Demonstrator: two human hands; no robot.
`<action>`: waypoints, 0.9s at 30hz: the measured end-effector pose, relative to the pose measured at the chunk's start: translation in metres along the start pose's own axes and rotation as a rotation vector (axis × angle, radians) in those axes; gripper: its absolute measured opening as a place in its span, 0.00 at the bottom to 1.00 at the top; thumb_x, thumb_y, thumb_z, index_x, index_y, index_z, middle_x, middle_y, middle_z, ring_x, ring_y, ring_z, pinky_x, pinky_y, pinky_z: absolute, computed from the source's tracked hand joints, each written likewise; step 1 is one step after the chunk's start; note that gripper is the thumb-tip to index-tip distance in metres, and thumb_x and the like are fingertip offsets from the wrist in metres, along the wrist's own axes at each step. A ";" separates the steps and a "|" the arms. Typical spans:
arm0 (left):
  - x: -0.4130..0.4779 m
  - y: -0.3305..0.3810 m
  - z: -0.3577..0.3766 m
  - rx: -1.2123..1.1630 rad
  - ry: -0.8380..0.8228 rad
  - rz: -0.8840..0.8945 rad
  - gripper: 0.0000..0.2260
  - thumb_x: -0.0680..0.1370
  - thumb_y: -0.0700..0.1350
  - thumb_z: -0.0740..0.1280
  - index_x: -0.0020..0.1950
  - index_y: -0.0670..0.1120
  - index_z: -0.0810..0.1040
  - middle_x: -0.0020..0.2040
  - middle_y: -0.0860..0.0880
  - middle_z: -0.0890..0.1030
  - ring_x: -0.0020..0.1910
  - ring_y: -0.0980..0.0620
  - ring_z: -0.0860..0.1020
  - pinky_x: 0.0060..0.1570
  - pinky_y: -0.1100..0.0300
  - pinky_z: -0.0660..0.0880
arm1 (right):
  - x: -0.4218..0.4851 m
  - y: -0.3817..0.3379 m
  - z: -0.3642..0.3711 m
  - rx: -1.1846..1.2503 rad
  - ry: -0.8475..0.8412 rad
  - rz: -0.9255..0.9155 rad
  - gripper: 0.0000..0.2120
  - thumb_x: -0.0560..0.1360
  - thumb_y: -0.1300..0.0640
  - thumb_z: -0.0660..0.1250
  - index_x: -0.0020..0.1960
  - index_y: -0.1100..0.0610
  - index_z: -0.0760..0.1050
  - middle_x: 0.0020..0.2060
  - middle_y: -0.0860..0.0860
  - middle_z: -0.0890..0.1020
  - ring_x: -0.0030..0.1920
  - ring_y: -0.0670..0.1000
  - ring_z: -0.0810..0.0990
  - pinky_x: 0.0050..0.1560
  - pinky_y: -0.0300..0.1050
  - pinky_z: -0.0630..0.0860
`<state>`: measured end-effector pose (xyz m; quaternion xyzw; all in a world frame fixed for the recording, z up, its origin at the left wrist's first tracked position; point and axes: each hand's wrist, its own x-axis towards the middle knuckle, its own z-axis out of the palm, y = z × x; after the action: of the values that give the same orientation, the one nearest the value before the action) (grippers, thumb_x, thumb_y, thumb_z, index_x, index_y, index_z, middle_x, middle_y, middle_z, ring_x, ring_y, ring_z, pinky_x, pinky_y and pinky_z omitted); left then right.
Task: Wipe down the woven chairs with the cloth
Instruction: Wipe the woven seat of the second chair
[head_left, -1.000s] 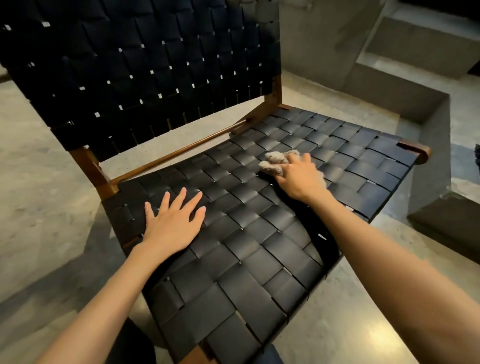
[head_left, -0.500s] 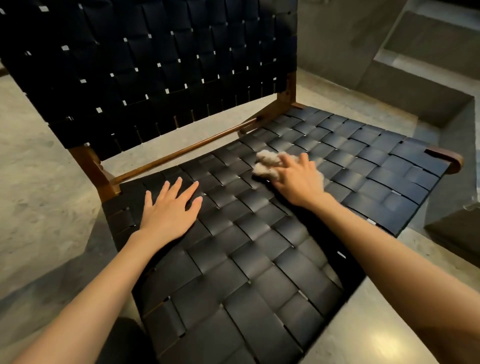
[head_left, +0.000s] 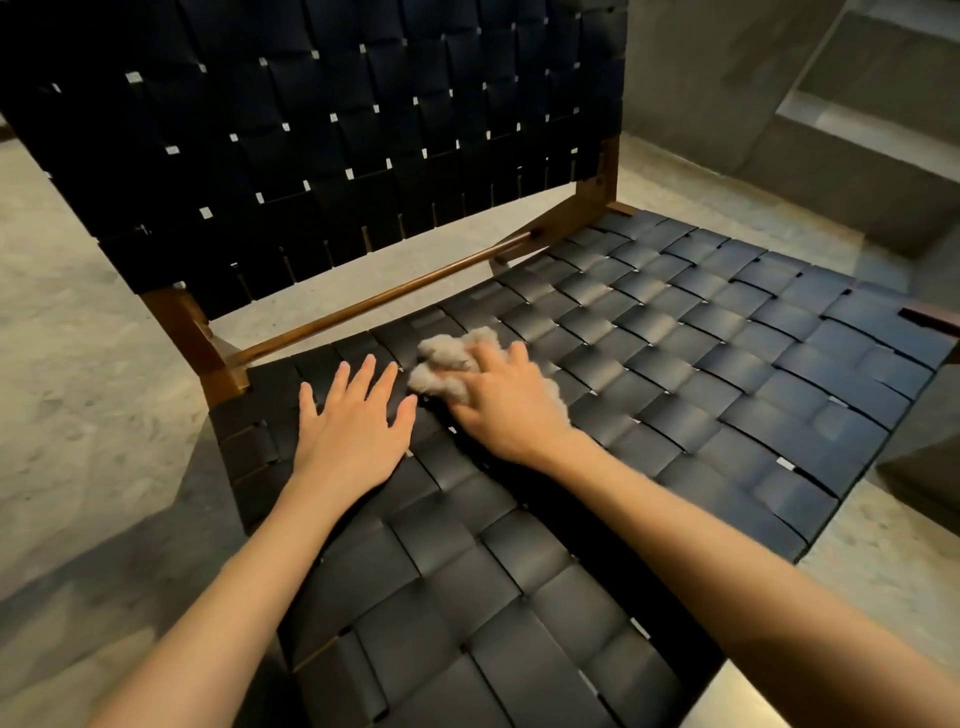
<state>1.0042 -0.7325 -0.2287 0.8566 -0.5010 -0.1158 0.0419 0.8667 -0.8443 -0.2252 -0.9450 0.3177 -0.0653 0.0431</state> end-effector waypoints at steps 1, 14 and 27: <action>0.000 0.000 0.001 0.006 0.005 -0.004 0.26 0.81 0.61 0.43 0.78 0.55 0.47 0.78 0.52 0.47 0.77 0.50 0.44 0.72 0.43 0.40 | -0.002 -0.005 0.003 0.007 0.023 -0.040 0.17 0.77 0.45 0.59 0.65 0.46 0.74 0.63 0.52 0.70 0.54 0.57 0.64 0.49 0.48 0.66; 0.002 0.000 0.004 -0.027 0.062 -0.077 0.25 0.79 0.62 0.42 0.77 0.60 0.47 0.79 0.50 0.47 0.77 0.47 0.43 0.72 0.44 0.38 | 0.082 0.131 0.002 -0.116 0.095 0.363 0.18 0.78 0.47 0.60 0.63 0.54 0.75 0.66 0.55 0.69 0.60 0.63 0.63 0.59 0.57 0.63; -0.004 0.002 -0.011 -0.200 0.128 -0.118 0.22 0.83 0.52 0.51 0.76 0.51 0.58 0.77 0.50 0.58 0.76 0.50 0.53 0.74 0.48 0.46 | 0.090 -0.017 0.030 0.191 -0.017 -0.005 0.20 0.78 0.48 0.59 0.69 0.50 0.71 0.69 0.53 0.66 0.60 0.58 0.63 0.59 0.52 0.65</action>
<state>1.0034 -0.7302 -0.2174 0.8818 -0.4321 -0.1124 0.1520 0.9523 -0.8848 -0.2441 -0.9379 0.3073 -0.0871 0.1354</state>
